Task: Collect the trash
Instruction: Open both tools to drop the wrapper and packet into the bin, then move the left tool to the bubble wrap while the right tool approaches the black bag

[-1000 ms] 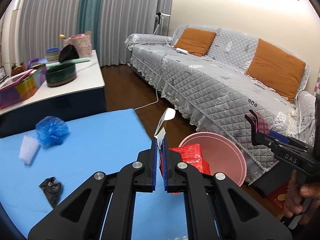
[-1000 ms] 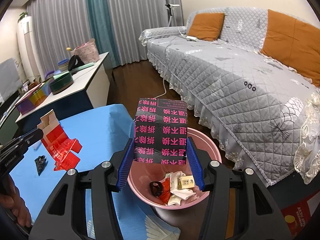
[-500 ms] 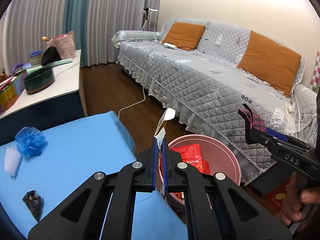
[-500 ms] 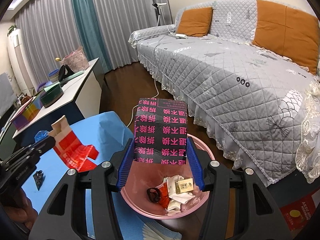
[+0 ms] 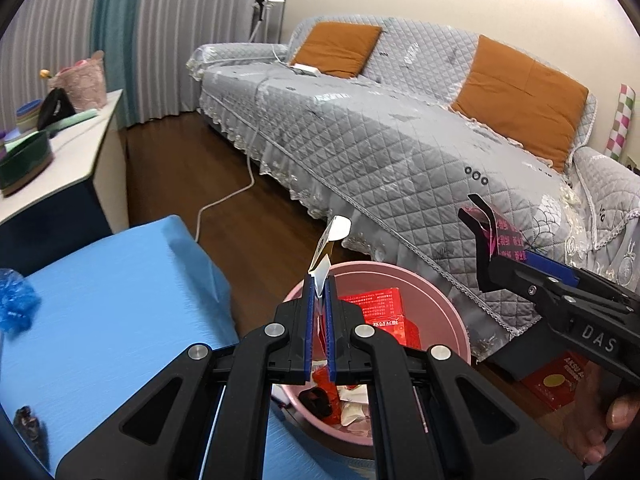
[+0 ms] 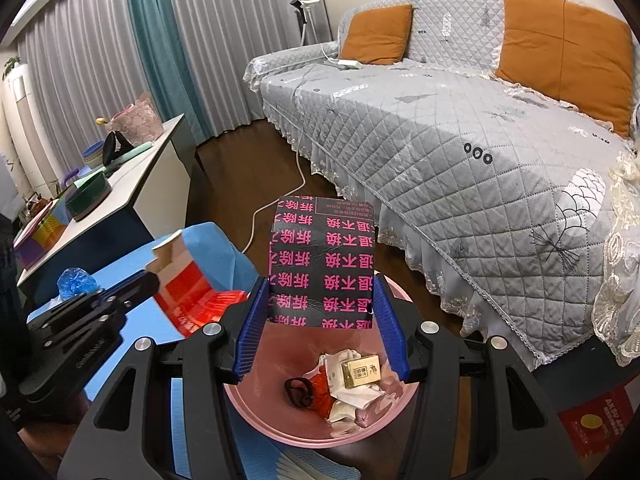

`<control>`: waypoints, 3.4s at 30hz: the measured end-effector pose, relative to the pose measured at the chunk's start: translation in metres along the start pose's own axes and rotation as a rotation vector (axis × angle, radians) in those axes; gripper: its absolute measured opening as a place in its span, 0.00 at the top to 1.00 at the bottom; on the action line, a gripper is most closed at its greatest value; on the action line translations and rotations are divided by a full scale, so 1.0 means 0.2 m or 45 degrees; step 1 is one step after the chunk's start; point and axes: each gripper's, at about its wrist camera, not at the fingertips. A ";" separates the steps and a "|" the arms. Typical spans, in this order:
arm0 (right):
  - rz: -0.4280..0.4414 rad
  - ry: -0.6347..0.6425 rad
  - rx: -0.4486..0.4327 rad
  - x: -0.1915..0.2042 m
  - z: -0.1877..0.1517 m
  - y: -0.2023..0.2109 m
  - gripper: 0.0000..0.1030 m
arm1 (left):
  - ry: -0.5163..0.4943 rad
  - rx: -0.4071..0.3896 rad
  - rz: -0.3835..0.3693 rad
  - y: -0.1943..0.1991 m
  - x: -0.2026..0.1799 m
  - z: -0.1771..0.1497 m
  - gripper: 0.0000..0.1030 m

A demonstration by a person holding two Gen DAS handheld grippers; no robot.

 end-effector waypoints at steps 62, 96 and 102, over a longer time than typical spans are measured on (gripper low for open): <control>0.558 0.439 0.069 1.36 -0.42 -0.04 0.59 | 0.303 -0.060 0.601 0.97 1.81 -0.34 0.82; 0.696 0.631 0.326 1.84 -0.76 -0.41 0.56 | 0.417 0.167 0.447 0.46 2.10 -0.47 0.66; 0.695 0.654 0.357 1.87 -0.79 -0.43 0.53 | 0.383 0.194 0.441 0.42 2.07 -0.47 0.66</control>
Point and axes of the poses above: each gripper's, at about its wrist camera, not at the fingertips, and y roughly against the way its jaws point, x to its left, z to its top, and after that the axes turned 5 degrees about z, right-handed
